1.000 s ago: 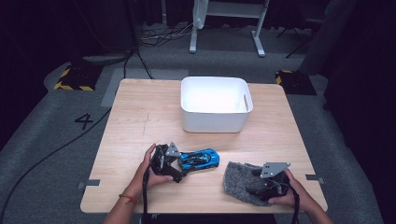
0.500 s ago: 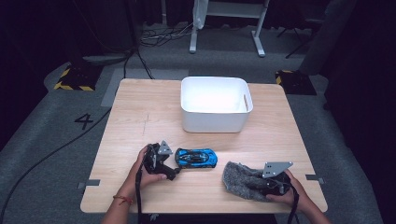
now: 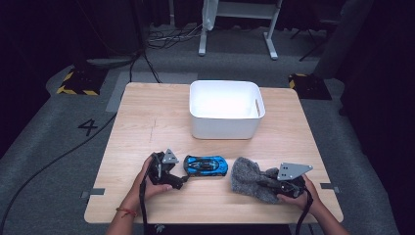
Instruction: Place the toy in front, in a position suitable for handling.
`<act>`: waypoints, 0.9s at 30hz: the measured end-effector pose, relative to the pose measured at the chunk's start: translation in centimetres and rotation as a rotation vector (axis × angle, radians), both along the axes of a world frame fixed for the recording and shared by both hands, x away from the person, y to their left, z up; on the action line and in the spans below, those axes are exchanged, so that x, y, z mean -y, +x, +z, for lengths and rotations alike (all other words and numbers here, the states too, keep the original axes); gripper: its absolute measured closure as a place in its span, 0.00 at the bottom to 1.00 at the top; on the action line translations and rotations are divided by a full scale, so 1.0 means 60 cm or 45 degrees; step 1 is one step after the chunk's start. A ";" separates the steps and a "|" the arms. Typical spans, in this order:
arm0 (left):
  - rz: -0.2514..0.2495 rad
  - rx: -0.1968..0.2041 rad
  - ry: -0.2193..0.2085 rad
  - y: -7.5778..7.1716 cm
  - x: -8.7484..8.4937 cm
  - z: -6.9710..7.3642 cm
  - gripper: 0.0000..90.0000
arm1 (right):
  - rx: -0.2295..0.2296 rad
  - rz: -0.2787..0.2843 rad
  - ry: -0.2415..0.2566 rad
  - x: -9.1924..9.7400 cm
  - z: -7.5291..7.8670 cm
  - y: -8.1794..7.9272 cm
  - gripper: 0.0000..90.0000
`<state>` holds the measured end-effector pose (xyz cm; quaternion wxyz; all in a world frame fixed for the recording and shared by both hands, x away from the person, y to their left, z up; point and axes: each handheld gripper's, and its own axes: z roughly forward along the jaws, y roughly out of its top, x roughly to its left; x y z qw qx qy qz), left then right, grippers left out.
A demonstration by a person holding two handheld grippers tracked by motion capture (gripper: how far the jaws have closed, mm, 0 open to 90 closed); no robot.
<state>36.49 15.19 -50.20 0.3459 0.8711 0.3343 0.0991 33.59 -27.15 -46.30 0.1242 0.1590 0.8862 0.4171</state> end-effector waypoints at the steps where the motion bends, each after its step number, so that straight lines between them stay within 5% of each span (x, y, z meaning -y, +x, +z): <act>1: -0.005 0.005 -0.010 -0.002 -0.002 0.001 0.18 | 0.010 0.006 0.032 -0.003 0.012 0.008 0.87; 8: 0.066 0.045 -0.068 -0.011 -0.025 0.017 0.18 | 0.077 0.039 0.068 -0.046 0.046 0.045 0.87; 19: 0.243 0.111 -0.172 -0.005 -0.016 0.039 0.18 | 0.104 0.084 0.056 -0.141 0.049 0.088 0.87; 27: 0.215 0.113 -0.097 0.015 0.018 0.030 0.18 | 0.071 0.122 0.009 -0.200 0.030 0.106 0.86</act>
